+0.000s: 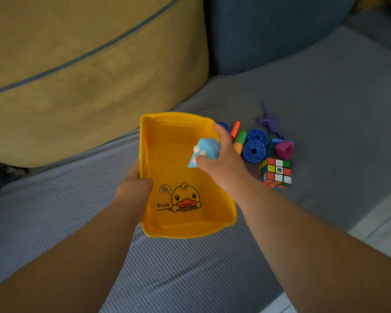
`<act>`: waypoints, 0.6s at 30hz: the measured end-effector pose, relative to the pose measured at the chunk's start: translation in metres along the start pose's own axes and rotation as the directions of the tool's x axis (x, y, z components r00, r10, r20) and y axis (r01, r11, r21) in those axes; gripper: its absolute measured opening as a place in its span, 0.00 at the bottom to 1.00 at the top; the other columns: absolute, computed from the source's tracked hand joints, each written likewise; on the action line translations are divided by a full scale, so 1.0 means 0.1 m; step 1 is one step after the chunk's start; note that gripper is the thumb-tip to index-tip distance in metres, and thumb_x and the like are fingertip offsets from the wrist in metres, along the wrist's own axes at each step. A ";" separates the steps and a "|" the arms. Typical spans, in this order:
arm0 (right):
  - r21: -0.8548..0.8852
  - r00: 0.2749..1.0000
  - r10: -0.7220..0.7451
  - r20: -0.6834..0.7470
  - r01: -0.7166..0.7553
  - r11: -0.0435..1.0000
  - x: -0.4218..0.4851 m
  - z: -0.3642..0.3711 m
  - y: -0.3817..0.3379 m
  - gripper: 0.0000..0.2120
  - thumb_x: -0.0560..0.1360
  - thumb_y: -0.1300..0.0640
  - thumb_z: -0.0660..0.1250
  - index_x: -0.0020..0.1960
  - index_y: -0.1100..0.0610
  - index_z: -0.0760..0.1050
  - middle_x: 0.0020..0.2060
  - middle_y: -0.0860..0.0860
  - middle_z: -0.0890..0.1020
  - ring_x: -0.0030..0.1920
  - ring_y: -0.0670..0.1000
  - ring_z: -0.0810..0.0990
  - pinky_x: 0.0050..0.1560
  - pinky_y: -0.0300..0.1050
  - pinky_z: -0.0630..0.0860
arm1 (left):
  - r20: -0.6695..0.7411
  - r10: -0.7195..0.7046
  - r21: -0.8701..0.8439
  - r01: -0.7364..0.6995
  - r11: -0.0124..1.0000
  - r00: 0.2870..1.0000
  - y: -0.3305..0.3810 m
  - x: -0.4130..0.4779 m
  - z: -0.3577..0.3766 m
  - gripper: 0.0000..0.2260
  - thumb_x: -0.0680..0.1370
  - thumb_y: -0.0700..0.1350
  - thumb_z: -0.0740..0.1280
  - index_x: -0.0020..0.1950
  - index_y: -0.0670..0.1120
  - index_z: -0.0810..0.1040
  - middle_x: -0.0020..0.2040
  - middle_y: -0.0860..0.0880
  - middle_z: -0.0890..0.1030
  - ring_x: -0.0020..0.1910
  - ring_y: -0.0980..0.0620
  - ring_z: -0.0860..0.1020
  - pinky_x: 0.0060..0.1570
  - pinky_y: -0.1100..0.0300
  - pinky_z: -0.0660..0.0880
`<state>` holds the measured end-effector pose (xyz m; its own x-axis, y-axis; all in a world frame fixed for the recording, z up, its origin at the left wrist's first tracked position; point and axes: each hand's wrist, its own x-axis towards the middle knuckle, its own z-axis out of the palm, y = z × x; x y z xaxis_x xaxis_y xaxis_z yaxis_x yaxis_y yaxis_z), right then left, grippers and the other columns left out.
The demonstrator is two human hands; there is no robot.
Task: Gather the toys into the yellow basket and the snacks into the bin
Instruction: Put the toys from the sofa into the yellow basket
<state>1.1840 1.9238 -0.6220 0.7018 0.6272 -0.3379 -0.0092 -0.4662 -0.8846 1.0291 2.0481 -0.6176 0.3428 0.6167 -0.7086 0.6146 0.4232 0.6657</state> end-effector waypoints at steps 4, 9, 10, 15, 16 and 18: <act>-0.282 0.952 0.009 0.305 0.081 0.956 -0.19 0.19 0.23 0.37 0.67 0.56 0.71 0.71 0.38 0.60 0.64 0.45 0.68 0.63 0.53 0.70 0.60 0.55 0.74 | 0.022 0.030 0.004 -0.030 1.000 0.999 0.03 0.01 0.04 0.30 0.76 0.31 0.56 0.66 0.63 0.73 0.46 0.47 0.84 0.40 0.44 0.83 0.29 0.53 0.80; -0.635 0.875 -0.112 0.471 0.424 0.646 -0.30 0.33 0.50 0.21 0.72 0.59 0.69 0.62 0.51 0.66 0.62 0.50 0.69 0.58 0.52 0.72 0.62 0.51 0.69 | -0.001 0.025 0.034 -0.025 0.999 1.000 -0.03 0.08 0.04 0.32 0.75 0.33 0.57 0.69 0.66 0.70 0.51 0.47 0.84 0.46 0.39 0.82 0.41 0.41 0.82; -0.669 0.859 -0.143 0.492 0.477 0.570 -0.31 0.35 0.56 0.19 0.74 0.59 0.67 0.62 0.52 0.67 0.62 0.51 0.69 0.58 0.54 0.72 0.61 0.51 0.69 | -0.002 0.021 0.031 -0.021 0.999 1.000 -0.04 0.09 0.03 0.32 0.75 0.33 0.57 0.70 0.66 0.68 0.52 0.48 0.83 0.46 0.40 0.82 0.41 0.42 0.81; -0.690 0.839 -0.023 0.544 0.462 0.557 -0.22 0.42 0.71 0.11 0.75 0.56 0.66 0.56 0.51 0.71 0.61 0.51 0.69 0.59 0.53 0.70 0.60 0.49 0.69 | -0.002 0.037 0.030 -0.037 0.999 0.999 -0.11 0.10 0.03 0.32 0.75 0.33 0.58 0.68 0.66 0.70 0.49 0.50 0.83 0.47 0.41 0.82 0.46 0.39 0.80; -0.693 0.834 0.030 0.551 0.437 0.574 -0.19 0.43 0.69 0.09 0.75 0.54 0.67 0.54 0.51 0.72 0.60 0.50 0.70 0.58 0.53 0.70 0.60 0.49 0.70 | -0.011 0.035 0.030 -0.034 0.999 0.999 -0.12 0.10 0.03 0.32 0.75 0.33 0.58 0.68 0.66 0.71 0.49 0.50 0.83 0.48 0.40 0.82 0.48 0.37 0.79; -0.695 0.821 0.106 0.562 0.398 0.599 -0.14 0.45 0.62 0.08 0.76 0.50 0.65 0.53 0.51 0.74 0.57 0.50 0.73 0.53 0.52 0.74 0.55 0.50 0.73 | -0.018 0.038 0.022 -0.038 0.999 0.999 -0.13 0.09 0.01 0.31 0.75 0.33 0.58 0.66 0.67 0.71 0.49 0.49 0.83 0.49 0.39 0.81 0.49 0.36 0.79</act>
<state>1.1413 1.9139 -0.6866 0.1747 0.8154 -0.5519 0.7686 -0.4633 -0.4412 1.0250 2.0470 -0.6331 0.3532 0.6444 -0.6782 0.6168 0.3847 0.6867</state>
